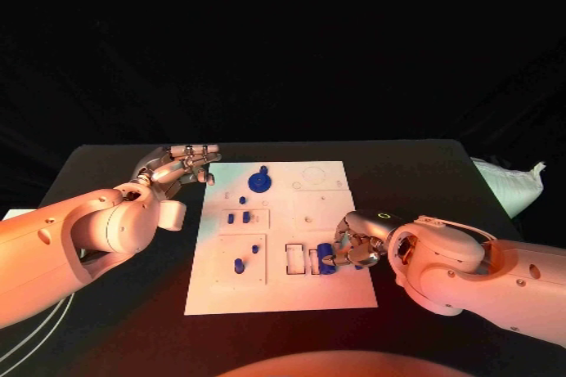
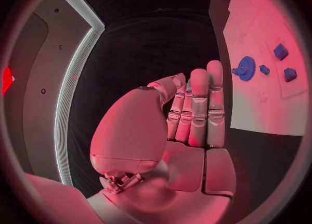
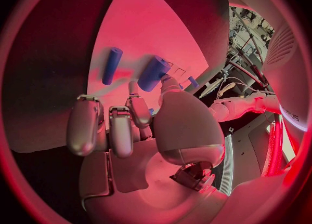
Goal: Assemble the parts on the task board
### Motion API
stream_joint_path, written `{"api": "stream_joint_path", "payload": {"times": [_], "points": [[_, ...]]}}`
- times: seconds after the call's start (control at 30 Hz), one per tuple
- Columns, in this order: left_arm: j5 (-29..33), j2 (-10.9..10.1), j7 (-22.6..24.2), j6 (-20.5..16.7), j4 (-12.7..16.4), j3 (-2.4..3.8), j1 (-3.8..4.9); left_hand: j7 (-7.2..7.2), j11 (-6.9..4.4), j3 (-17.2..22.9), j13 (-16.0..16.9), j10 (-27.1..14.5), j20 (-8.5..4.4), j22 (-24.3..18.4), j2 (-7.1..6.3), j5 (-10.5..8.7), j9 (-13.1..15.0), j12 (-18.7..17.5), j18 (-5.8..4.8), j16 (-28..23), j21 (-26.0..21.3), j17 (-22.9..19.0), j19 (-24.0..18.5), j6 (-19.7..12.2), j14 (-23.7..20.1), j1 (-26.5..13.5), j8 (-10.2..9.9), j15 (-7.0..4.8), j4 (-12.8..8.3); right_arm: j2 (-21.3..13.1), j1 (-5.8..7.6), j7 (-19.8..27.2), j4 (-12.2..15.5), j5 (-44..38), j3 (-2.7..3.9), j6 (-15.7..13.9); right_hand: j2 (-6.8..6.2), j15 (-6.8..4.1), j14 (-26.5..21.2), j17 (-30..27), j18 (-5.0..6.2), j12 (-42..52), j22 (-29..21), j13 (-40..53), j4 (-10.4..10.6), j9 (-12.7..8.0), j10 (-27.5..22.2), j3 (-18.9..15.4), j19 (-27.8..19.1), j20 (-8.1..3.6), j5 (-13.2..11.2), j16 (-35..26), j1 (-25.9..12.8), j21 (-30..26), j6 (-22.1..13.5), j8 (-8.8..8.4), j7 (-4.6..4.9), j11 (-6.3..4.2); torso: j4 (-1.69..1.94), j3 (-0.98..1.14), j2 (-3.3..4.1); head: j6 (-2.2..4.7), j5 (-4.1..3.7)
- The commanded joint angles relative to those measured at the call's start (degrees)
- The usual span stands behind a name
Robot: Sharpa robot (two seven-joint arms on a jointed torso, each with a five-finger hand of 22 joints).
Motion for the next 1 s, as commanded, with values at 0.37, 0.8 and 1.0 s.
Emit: {"api": "stream_joint_path", "payload": {"times": [0.37, 0.8, 1.0], "points": [[0.1, -0.3, -0.2, 1.2, 0.3, 0.01, 0.0, -0.05, 0.01, -0.2, -0.1, -0.3, 0.26, -0.1, -0.11, 0.16, -0.1, 0.3, 0.65, 0.2, -0.3, -0.1, 0.2, -0.5, -0.5, -0.3, 0.3, 0.11, -0.2, 2.5, -1.45, -0.6, -1.8, -1.5, -0.03, 2.5, 0.71, 0.01, 4.6, 9.1, -0.97, 0.2, 0.1, 0.5, -0.1, 1.1, 0.2, -0.8, 0.0, 0.03, -2.1, 0.0, -0.2, 0.3, -0.9, 1.48, -0.19, 0.02, 0.74, 0.05, 0.15, -0.34, -0.26], [0.1, -0.3, -0.3, 1.3, 0.3, 0.01, 0.0, -0.05, 0.01, -0.2, -0.1, -0.3, 0.26, -0.1, -0.11, 0.16, -0.1, 0.3, 0.65, 0.2, -0.3, -0.1, 0.2, -0.5, -0.5, -0.3, 0.3, 0.11, -0.2, 2.6, -1.61, -0.8, -2.1, -2.6, -0.01, -1.8, 6.93, -1.01, 4.7, 9.6, -1.1, 0.6, 1.3, 2.2, -5.1, 3.6, 1.3, 7.1, 0.2, -0.88, -12.8, 0.2, 13.2, 1.1, 0.2, 4.3, -1.31, -1.17, 1.07, 0.07, 0.08, -0.47, -0.56], [0.1, -0.3, -0.4, 1.4, 0.2, 0.01, -0.01, -0.05, 0.01, -0.2, -0.1, -0.3, 0.26, -0.1, -0.11, 0.16, -0.1, 0.3, 0.65, 0.2, -0.3, -0.1, 0.2, -0.5, -0.5, -0.3, 0.3, 0.11, -0.2, 1.0, -1.57, -0.6, -0.2, 2.8, 0.52, -5.6, 6.05, -1.1, 4.7, 9.6, -1.17, 0.4, 1.4, 2.3, -4.1, 4.2, 1.5, 8.6, 0.3, -0.97, -11.9, 0.3, 12.1, 1.1, 0.7, 4.53, -1.55, -1.32, 1.17, 0.01, 0.07, -0.33, -0.51]]}}
